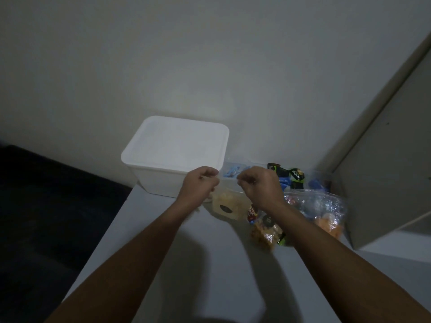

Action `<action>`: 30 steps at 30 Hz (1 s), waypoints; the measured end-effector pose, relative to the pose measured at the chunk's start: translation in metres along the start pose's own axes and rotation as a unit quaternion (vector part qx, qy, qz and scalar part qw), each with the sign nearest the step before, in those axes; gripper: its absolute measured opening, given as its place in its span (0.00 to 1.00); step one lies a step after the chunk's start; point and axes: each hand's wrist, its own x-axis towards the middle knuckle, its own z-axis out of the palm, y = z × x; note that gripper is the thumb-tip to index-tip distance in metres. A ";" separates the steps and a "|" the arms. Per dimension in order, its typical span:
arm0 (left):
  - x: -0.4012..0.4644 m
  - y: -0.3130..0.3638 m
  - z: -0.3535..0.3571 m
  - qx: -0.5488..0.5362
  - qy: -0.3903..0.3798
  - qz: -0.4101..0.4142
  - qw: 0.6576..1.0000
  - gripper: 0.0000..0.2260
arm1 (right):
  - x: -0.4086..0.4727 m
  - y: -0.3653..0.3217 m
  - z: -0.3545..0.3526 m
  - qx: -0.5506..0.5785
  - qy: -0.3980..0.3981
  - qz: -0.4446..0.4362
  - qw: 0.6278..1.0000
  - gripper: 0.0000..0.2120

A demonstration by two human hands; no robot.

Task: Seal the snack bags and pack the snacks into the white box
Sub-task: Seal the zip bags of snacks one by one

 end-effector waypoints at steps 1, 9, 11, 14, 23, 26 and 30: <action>0.000 -0.001 -0.001 0.004 -0.014 0.023 1.000 0.11 | 0.002 0.002 -0.002 0.014 0.001 0.003 1.000 0.06; 0.010 0.004 0.005 0.056 0.037 0.102 0.993 0.07 | 0.021 0.009 -0.023 0.098 -0.019 0.023 0.995 0.07; 0.013 0.012 0.004 0.054 0.051 0.104 0.992 0.05 | 0.025 0.008 -0.033 0.110 -0.025 0.018 0.994 0.08; 0.020 0.023 0.004 0.053 0.060 0.102 0.992 0.04 | 0.031 0.008 -0.048 0.129 -0.061 0.025 0.989 0.11; 0.033 0.053 -0.008 0.072 0.023 0.148 0.986 0.06 | 0.052 0.006 -0.072 0.126 -0.044 0.033 0.991 0.10; 0.037 0.062 -0.011 0.077 0.000 0.155 0.985 0.09 | 0.059 0.002 -0.077 0.117 -0.025 0.027 0.992 0.09; 0.041 0.070 -0.010 0.071 0.013 0.161 0.984 0.07 | 0.064 -0.005 -0.085 0.132 -0.028 0.013 0.991 0.09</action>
